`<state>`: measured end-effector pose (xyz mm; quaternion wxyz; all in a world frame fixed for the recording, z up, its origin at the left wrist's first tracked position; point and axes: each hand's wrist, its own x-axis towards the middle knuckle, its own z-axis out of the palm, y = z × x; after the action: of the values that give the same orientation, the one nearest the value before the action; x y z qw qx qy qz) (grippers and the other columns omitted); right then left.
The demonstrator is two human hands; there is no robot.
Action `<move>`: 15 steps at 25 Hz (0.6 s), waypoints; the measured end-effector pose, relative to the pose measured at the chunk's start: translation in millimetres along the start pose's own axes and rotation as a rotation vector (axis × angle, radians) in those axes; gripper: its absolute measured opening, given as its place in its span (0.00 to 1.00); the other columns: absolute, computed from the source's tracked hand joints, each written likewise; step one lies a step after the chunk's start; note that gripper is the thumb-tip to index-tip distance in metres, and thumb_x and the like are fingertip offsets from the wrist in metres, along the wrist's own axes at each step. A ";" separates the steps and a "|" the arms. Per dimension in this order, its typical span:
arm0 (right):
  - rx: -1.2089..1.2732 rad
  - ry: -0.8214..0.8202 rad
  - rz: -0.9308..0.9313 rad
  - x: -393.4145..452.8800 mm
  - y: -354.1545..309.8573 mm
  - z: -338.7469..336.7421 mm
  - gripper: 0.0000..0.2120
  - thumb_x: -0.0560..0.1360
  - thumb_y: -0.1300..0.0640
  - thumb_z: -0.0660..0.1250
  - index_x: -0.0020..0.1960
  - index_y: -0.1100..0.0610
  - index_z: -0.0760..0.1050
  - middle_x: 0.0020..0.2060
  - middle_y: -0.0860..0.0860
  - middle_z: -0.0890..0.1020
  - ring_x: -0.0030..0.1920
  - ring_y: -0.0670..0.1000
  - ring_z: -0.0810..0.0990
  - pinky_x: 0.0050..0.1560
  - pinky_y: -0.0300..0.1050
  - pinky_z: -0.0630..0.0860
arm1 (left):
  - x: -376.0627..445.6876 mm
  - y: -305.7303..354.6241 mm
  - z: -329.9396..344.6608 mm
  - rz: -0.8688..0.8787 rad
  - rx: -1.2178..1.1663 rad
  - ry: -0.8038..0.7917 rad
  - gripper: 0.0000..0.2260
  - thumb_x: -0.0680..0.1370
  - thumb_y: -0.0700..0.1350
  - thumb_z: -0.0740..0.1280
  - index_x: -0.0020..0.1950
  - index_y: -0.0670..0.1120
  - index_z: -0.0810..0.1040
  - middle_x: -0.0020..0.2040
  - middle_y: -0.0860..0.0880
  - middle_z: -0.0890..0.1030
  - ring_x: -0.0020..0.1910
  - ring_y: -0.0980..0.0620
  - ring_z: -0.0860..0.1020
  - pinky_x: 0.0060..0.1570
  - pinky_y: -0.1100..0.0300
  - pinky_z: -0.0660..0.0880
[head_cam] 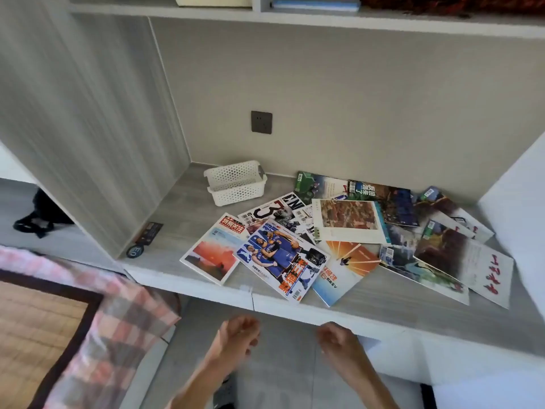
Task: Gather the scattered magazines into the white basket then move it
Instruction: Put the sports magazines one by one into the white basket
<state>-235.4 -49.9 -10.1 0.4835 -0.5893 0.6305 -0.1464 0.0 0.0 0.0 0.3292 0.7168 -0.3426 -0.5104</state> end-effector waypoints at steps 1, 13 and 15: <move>0.010 -0.025 -0.034 21.6 -9.2 9.1 0.05 0.75 0.59 0.67 0.43 0.53 0.81 0.33 0.44 0.82 0.34 0.39 0.78 0.38 0.33 0.72 | 18.9 2.3 0.3 0.007 -0.004 -0.029 0.07 0.78 0.39 0.66 0.41 0.44 0.80 0.33 0.51 0.82 0.30 0.59 0.79 0.31 0.63 0.73; -0.160 0.035 0.081 269.8 -74.7 41.6 0.26 0.72 0.49 0.70 0.68 0.47 0.67 0.61 0.45 0.78 0.55 0.49 0.80 0.48 0.44 0.76 | 285.4 26.6 -19.3 -0.169 0.048 -0.079 0.04 0.77 0.42 0.65 0.49 0.48 0.78 0.42 0.49 0.81 0.34 0.56 0.75 0.28 0.67 0.66; -0.513 0.070 0.072 309.1 -73.5 36.5 0.37 0.72 0.45 0.70 0.75 0.53 0.58 0.73 0.54 0.68 0.68 0.58 0.70 0.63 0.52 0.70 | 311.1 28.9 -13.1 -0.222 0.009 -0.050 0.07 0.77 0.39 0.66 0.52 0.49 0.74 0.47 0.49 0.77 0.38 0.56 0.74 0.30 0.66 0.67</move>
<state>-112.5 -328.6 -107.6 0.3008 -0.6645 0.6839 0.0153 84.0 -271.6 -130.2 0.2589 0.7388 -0.2716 -0.5598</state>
